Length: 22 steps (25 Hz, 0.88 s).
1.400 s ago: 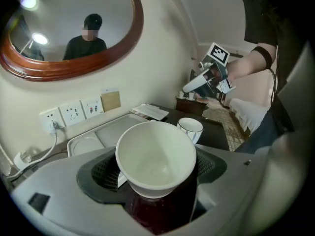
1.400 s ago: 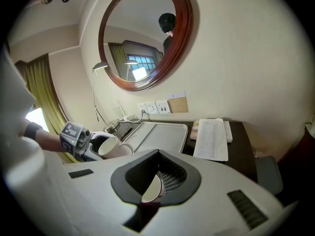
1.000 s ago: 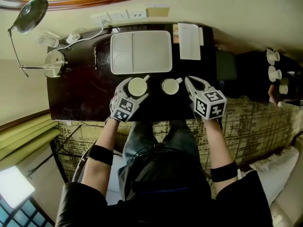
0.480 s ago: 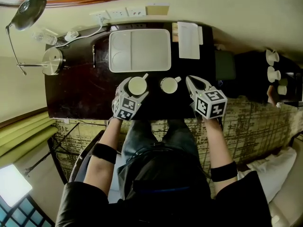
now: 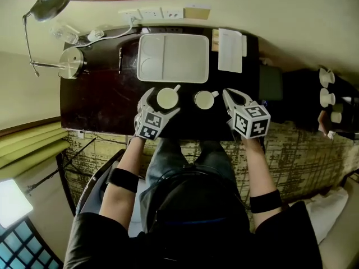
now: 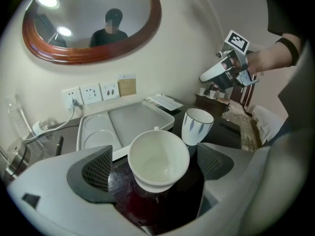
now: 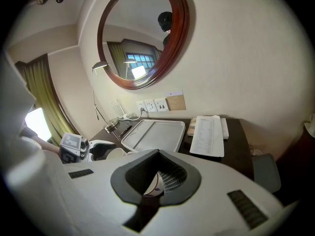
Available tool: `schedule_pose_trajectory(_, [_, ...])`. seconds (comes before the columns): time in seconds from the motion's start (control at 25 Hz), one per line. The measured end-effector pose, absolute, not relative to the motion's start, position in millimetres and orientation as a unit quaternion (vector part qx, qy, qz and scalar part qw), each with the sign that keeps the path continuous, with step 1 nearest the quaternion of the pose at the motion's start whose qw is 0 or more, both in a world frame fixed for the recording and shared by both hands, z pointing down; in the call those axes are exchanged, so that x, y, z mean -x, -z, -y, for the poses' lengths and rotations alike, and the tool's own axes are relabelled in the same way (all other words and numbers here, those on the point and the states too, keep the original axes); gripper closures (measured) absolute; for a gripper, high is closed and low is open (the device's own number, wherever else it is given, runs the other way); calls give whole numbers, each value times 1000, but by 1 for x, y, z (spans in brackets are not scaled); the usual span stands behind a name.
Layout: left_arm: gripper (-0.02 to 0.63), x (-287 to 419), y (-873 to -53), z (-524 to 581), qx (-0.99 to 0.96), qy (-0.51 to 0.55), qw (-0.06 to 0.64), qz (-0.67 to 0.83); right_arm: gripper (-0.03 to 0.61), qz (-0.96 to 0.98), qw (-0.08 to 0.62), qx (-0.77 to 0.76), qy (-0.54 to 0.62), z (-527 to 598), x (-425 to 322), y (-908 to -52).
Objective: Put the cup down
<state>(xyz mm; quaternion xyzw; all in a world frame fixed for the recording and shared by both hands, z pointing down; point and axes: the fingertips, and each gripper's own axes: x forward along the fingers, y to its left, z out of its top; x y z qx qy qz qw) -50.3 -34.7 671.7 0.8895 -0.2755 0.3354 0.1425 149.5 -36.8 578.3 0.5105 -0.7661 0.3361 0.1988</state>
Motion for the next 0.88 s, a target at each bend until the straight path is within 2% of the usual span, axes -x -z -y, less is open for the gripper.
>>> schedule_pose_trajectory(0.4, [86,85,-587,36,-865,-334,104,360,578,813,194,-448,-318,48,-114,-557])
schedule_pose_trajectory(0.64, [88,100,-550,30,-849,-307,122,413,578,839,197,-405,-304,42,-90,-544])
schedule_pose_trajectory(0.88, [177,111,-524,17,-827,-272,140,471,578,857,212,-372,-286,35,-75,-538])
